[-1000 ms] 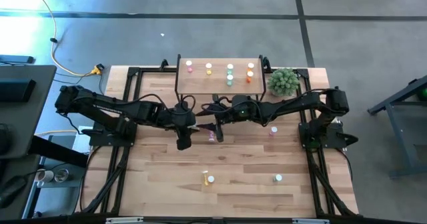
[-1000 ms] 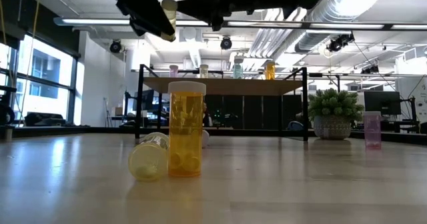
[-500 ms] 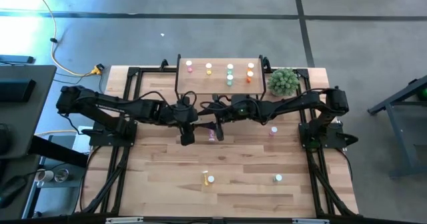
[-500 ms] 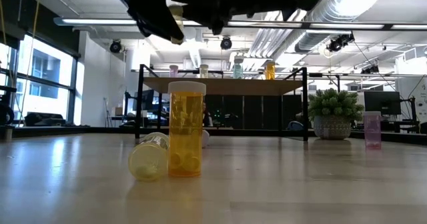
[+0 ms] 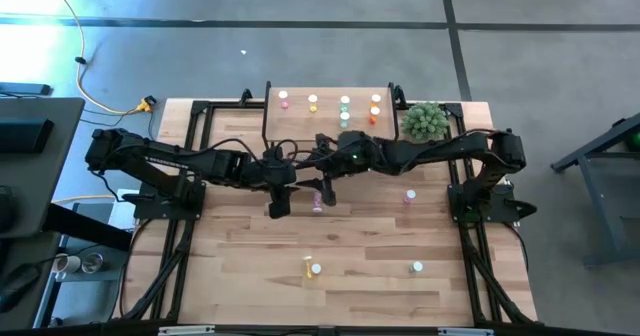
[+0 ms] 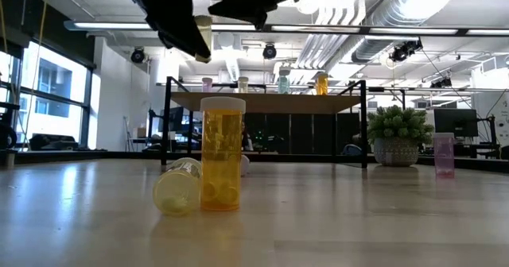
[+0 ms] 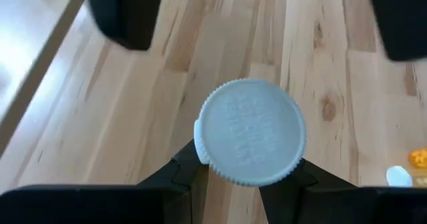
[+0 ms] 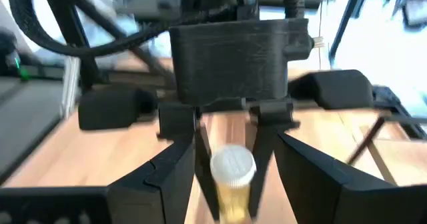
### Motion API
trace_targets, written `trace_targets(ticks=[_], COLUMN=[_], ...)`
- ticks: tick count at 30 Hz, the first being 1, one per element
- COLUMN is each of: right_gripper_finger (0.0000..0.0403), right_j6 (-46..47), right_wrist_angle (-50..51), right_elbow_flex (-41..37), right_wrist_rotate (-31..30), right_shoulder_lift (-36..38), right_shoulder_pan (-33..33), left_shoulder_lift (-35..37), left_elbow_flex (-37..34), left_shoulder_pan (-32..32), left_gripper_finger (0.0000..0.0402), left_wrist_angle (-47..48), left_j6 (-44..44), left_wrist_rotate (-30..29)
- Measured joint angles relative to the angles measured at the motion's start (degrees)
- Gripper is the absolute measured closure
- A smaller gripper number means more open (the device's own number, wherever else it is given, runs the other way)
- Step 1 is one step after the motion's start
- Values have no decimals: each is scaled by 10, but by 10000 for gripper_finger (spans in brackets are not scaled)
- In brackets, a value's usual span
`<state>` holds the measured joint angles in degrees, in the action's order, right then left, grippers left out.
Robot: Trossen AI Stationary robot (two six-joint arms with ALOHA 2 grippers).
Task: Pick and place medicine bottles onto shelf by color
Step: Put the top yellow pill bottle aligned with the other yellow pill bottle on the shelf
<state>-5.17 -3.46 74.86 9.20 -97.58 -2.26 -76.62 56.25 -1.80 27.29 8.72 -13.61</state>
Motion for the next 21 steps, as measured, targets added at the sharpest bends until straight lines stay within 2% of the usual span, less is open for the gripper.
trace_targets(ticks=[3, 7, 15, 21], right_gripper_finger=[208, 208, 208, 208], right_j6=[-14, -16, -26, -28], right_wrist_angle=[86, 136, 140, 145], right_elbow_flex=[57, 97, 105, 103], right_wrist_rotate=[-1, -1, -3, -32], right_shoulder_lift=[-20, -55, -73, -74], right_shoulder_pan=[2, 4, 5, 4], left_shoulder_lift=[0, 0, -1, 0], left_elbow_flex=[0, 0, -1, 0], left_shoulder_pan=[-4, -5, -5, -4], left_gripper_finger=[306, 306, 306, 306], left_wrist_angle=[17, 20, 41, 37], left_j6=[11, 12, 18, 18], left_wrist_rotate=[4, 10, 25, 26])
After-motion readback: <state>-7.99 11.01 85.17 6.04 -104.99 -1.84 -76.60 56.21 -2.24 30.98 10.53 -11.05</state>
